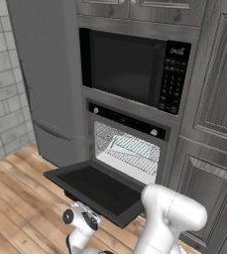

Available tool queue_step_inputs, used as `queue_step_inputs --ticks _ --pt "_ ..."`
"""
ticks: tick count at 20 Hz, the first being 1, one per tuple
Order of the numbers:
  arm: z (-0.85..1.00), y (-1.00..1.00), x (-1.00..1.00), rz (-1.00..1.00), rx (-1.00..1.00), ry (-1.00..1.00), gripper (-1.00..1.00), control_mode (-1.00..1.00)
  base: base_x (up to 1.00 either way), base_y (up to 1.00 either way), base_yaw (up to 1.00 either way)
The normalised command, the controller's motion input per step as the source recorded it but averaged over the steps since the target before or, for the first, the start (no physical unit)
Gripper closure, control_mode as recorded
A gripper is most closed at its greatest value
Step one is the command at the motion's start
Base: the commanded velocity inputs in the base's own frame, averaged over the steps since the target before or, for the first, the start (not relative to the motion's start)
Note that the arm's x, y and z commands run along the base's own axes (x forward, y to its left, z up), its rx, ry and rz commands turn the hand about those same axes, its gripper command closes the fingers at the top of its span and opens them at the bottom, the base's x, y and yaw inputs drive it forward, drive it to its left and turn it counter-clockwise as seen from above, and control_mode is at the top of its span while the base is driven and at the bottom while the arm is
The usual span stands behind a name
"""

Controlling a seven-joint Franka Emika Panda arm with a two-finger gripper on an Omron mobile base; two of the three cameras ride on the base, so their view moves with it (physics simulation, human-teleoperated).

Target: Take the baked cake out of the oven and place it on the plate for cooling. Then close the oven door.

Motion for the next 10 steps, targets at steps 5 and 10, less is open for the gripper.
queue_step_inputs --ticks 5,10 --pt "-0.10 0.00 0.30 0.00 -0.01 -0.01 -1.00 -1.00 0.00 0.00 0.00" --pt "-0.08 0.00 0.28 0.00 -0.01 -0.01 -1.00 -1.00 0.00 0.00 0.00"
